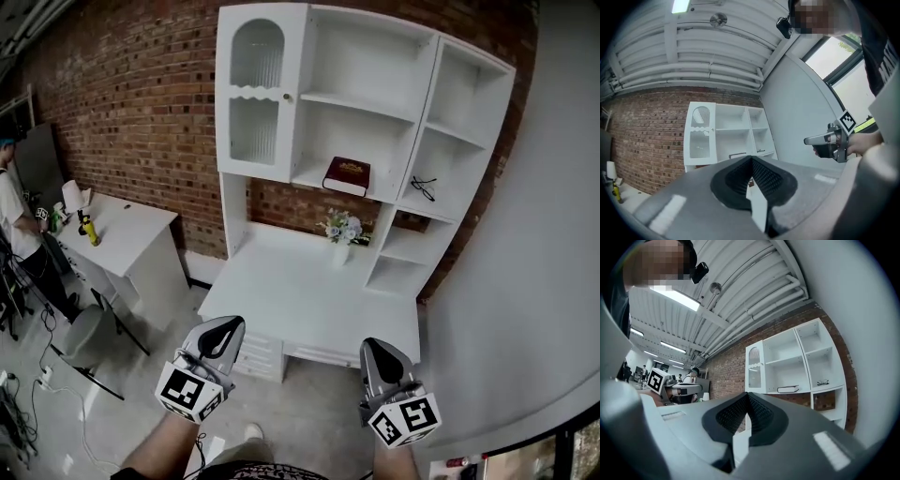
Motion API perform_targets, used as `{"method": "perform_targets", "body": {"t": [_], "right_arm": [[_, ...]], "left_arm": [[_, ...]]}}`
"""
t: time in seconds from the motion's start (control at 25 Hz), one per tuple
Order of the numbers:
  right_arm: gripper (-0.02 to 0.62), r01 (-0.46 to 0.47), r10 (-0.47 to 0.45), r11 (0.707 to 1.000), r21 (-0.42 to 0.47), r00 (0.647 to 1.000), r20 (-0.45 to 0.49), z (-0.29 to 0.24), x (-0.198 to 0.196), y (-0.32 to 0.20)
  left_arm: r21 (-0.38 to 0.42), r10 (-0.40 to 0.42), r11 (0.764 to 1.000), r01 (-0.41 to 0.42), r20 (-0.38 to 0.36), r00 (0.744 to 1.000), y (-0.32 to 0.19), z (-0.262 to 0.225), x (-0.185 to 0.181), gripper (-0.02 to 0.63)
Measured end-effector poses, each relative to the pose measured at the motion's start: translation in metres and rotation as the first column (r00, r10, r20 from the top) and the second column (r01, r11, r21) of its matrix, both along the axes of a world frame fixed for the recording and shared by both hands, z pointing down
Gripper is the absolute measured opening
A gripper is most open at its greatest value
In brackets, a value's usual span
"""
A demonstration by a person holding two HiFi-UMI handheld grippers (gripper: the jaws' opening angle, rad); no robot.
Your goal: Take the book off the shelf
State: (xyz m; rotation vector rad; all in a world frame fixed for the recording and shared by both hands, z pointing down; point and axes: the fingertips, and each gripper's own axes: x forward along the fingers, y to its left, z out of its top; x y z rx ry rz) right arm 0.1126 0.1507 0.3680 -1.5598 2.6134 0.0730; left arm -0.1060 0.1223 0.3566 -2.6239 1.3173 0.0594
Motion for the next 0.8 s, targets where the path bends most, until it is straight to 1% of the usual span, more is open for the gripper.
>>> {"method": "perform_targets", "body": {"t": [0.08, 0.16, 0.36, 0.6, 0.8], "right_arm": [[0.025, -0.006, 0.006, 1.0, 0.002, 1.0, -0.011, -0.002, 0.0, -0.009], [0.025, -0.015, 0.016, 1.0, 0.01, 1.0, -0.022, -0.006, 0.0, -0.018], [0.025, -0.028, 0.028, 1.0, 0.015, 0.999, -0.032, -0.007, -0.005, -0.048], [0.025, -0.043, 0.044, 0.999, 0.015, 0.997, -0.061, -0.018, -0.009, -0.094], [0.025, -0.048, 0.048, 0.999, -0.004, 0.998, -0.041, -0.019, -0.011, -0.136]], "left_arm": [[0.008, -0.041, 0.999, 0.041, -0.016, 0.999, -0.01, -0.005, -0.009, 0.003], [0.003, -0.05, 0.999, 0.05, -0.028, 0.998, -0.022, -0.006, -0.014, 0.003], [-0.019, 0.001, 1.0, -0.002, -0.031, 1.0, -0.06, 0.009, -0.01, 0.003], [-0.025, 0.041, 0.999, -0.042, -0.051, 0.998, -0.115, 0.002, -0.008, 0.003], [-0.048, 0.073, 0.996, -0.076, -0.054, 0.996, -0.161, 0.01, 0.0, 0.003]]}}
